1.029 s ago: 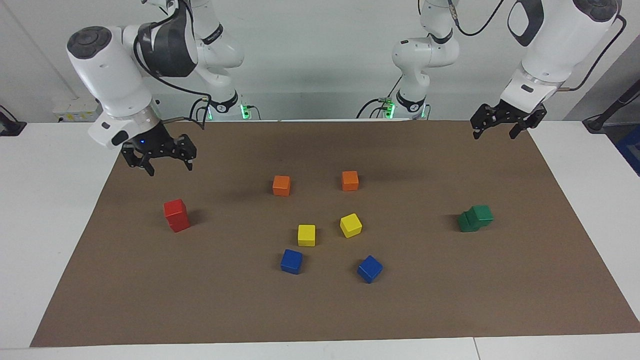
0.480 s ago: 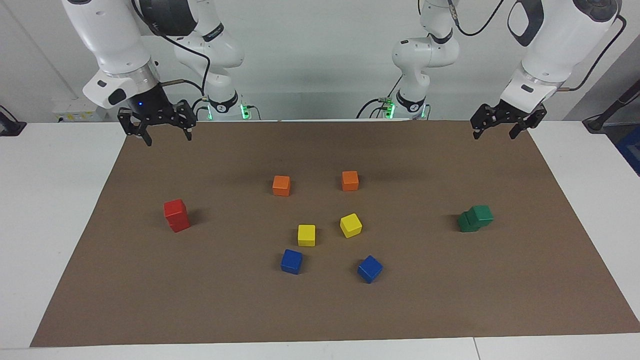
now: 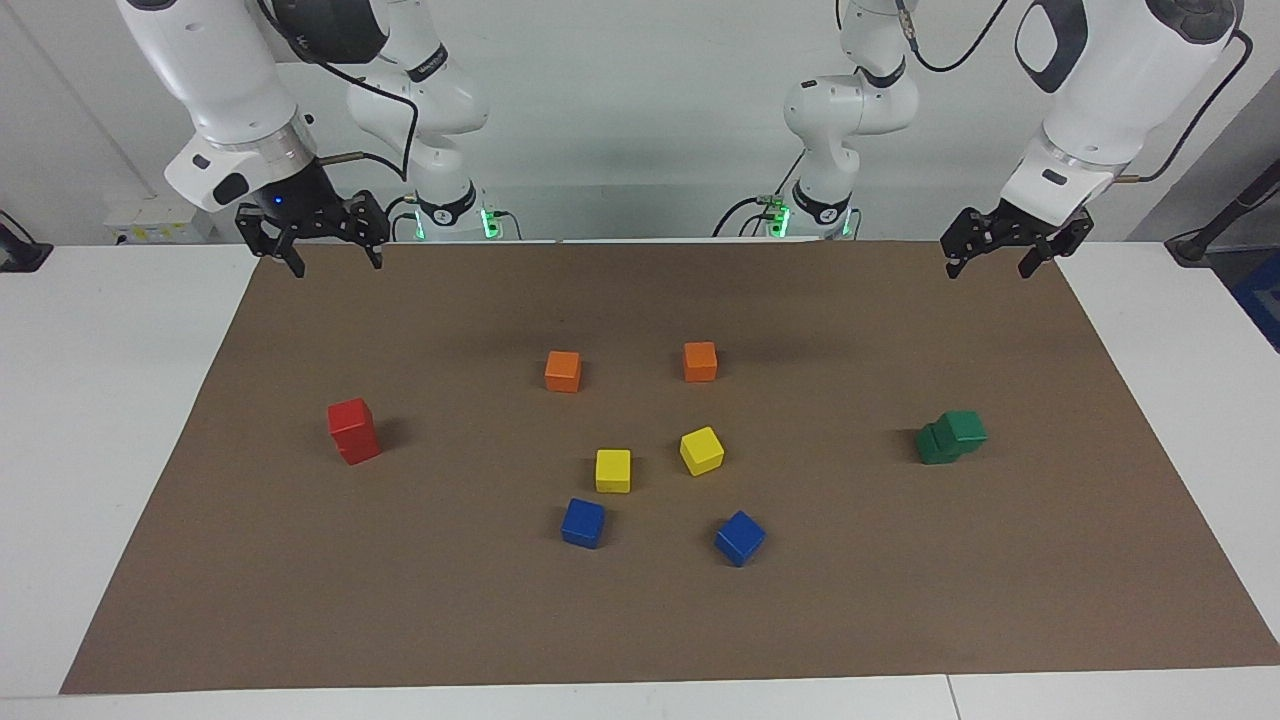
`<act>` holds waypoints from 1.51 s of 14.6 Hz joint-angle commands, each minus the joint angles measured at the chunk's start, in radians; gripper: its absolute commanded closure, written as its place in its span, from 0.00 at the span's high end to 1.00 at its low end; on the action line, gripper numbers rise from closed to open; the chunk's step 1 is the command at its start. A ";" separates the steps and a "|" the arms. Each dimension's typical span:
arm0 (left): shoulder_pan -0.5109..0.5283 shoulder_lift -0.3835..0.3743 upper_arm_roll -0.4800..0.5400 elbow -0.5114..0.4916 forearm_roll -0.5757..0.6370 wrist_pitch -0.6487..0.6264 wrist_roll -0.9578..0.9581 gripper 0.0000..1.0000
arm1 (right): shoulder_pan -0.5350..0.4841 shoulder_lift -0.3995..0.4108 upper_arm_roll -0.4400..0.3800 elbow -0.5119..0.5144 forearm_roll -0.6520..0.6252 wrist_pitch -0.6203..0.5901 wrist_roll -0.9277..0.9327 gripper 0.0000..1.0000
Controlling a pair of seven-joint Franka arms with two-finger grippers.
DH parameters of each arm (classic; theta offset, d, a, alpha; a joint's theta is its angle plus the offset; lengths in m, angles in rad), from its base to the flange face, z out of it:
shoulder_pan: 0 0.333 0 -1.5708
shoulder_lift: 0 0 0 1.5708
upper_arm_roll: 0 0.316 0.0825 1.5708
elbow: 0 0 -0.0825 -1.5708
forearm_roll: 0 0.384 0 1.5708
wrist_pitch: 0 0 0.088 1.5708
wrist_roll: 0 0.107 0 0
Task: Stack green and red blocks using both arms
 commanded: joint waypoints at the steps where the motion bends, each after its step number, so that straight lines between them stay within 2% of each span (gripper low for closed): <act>1: 0.003 -0.017 -0.002 -0.013 0.017 0.000 -0.006 1.00 | -0.006 -0.021 -0.002 -0.008 -0.022 -0.036 0.017 1.00; 4: 0.003 -0.017 -0.002 -0.013 0.017 0.000 -0.006 1.00 | -0.008 -0.024 -0.002 -0.008 -0.064 -0.044 0.017 1.00; 22: 0.003 -0.017 -0.002 -0.013 0.017 0.000 -0.005 1.00 | -0.015 -0.026 -0.008 -0.010 -0.058 -0.053 0.015 1.00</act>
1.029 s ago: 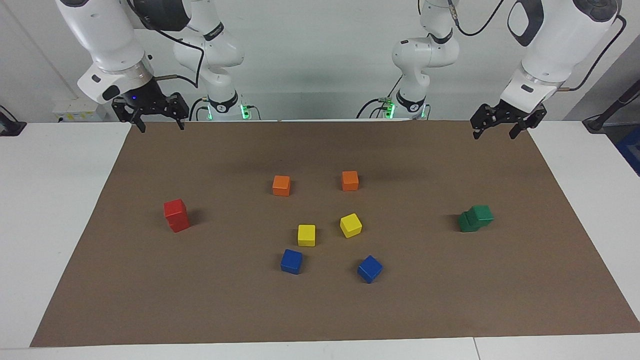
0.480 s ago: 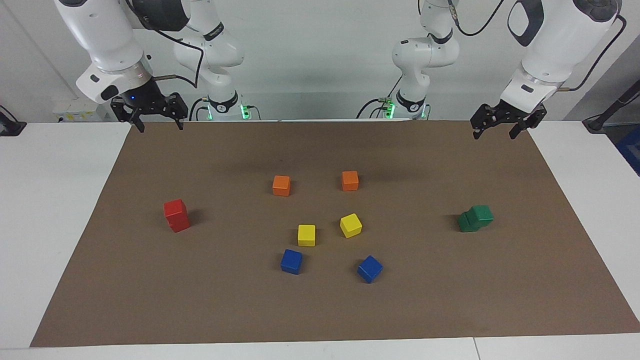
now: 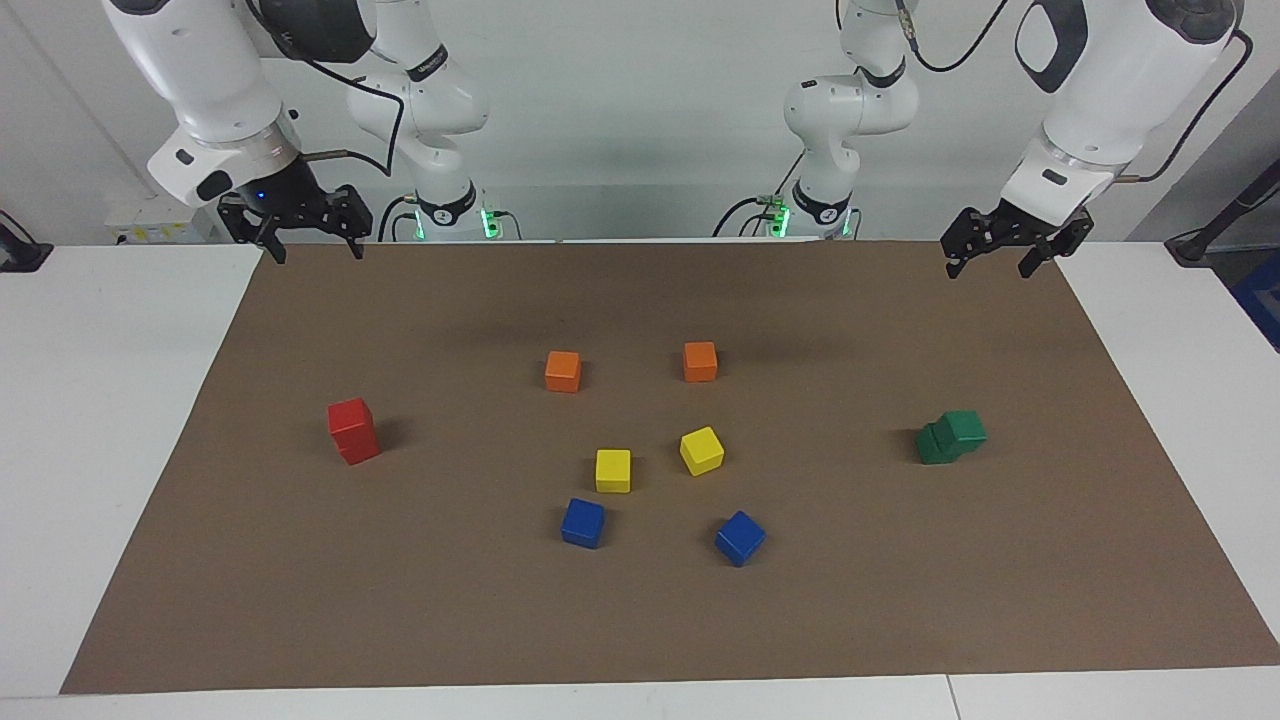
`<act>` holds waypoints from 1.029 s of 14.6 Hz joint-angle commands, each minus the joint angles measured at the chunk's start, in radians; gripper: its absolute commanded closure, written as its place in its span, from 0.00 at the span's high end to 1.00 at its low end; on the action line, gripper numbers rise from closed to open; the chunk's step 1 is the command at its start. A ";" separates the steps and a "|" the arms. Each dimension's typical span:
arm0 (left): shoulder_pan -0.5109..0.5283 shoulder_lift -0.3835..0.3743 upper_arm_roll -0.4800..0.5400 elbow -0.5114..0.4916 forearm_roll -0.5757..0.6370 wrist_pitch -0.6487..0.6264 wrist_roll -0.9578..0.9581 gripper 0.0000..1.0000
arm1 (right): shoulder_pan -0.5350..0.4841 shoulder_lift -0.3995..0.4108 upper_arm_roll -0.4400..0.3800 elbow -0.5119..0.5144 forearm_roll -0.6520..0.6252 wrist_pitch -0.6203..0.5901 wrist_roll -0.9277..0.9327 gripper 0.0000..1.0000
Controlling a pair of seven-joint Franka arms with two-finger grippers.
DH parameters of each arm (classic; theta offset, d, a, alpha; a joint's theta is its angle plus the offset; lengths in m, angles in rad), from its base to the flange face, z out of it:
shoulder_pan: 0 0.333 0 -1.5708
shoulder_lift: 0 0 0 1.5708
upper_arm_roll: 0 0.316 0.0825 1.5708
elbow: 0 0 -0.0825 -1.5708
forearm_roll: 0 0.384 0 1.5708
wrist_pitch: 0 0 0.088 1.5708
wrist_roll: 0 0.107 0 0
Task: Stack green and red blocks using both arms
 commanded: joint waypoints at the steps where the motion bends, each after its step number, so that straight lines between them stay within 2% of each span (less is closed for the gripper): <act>1: 0.003 -0.017 -0.002 -0.013 0.017 0.000 -0.006 1.00 | -0.005 -0.016 0.001 -0.009 -0.005 -0.013 0.015 1.00; 15: 0.003 -0.017 -0.002 -0.013 0.017 0.000 -0.006 1.00 | 0.001 -0.016 0.004 -0.010 0.005 -0.002 0.051 1.00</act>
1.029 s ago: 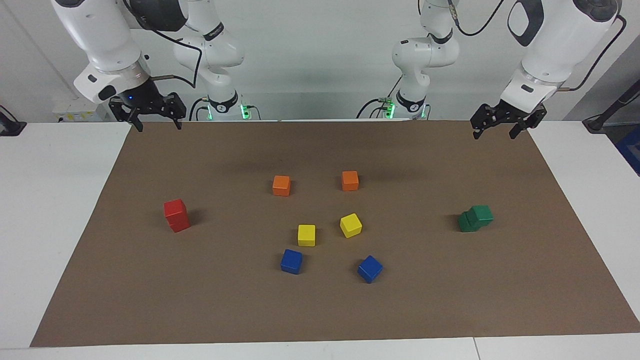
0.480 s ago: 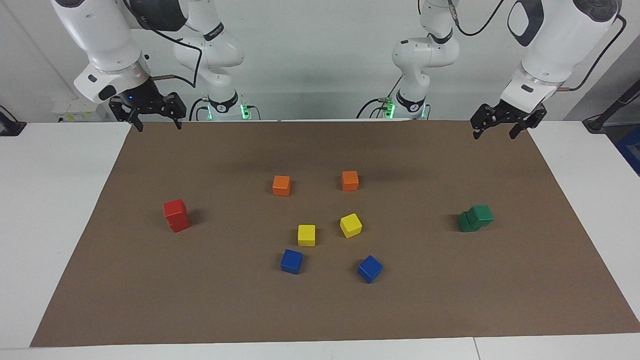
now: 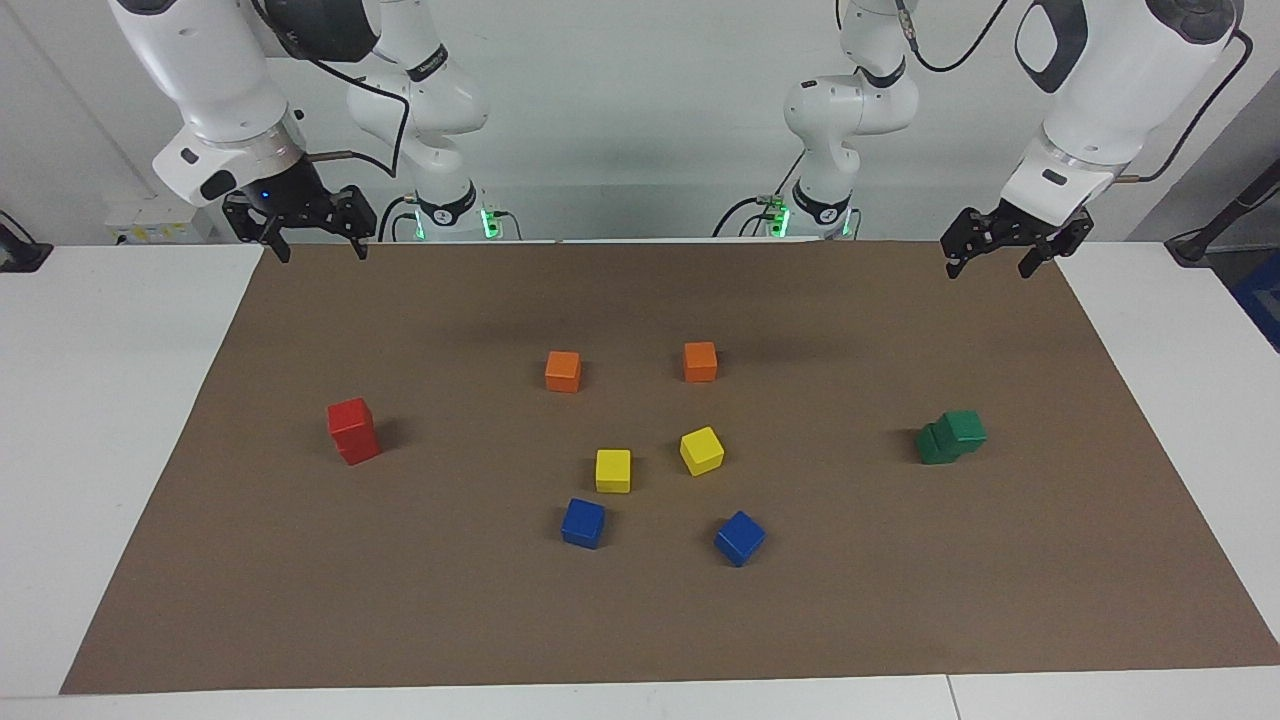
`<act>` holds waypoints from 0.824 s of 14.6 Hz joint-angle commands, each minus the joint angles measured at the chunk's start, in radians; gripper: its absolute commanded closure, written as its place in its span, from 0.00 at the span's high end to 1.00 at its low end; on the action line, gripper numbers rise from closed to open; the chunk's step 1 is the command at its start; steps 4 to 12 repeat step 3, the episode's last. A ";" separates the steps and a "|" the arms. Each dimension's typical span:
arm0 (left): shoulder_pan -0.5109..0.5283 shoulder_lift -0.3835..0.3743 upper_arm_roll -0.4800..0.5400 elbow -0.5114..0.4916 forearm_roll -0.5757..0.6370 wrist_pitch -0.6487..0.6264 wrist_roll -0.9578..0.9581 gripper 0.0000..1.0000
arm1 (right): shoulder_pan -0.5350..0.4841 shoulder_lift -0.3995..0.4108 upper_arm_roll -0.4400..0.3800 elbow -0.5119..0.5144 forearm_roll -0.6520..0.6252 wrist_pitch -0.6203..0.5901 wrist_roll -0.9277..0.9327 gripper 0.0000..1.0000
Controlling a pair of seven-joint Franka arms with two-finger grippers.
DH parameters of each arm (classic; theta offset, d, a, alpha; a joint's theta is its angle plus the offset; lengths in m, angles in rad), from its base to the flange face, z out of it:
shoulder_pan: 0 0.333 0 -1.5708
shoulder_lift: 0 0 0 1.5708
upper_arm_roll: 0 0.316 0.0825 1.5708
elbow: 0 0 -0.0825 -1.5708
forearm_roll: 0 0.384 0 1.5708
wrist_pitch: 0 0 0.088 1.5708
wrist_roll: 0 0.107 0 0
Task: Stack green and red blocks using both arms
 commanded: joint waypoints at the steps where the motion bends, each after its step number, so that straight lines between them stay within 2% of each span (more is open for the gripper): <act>1: 0.003 -0.017 -0.002 -0.013 0.017 0.000 -0.006 1.00 | -0.007 -0.016 0.003 -0.010 0.005 -0.002 0.019 1.00; 12: 0.003 -0.017 -0.002 -0.013 0.017 0.000 -0.006 1.00 | -0.007 -0.016 0.003 -0.010 0.005 -0.003 0.019 1.00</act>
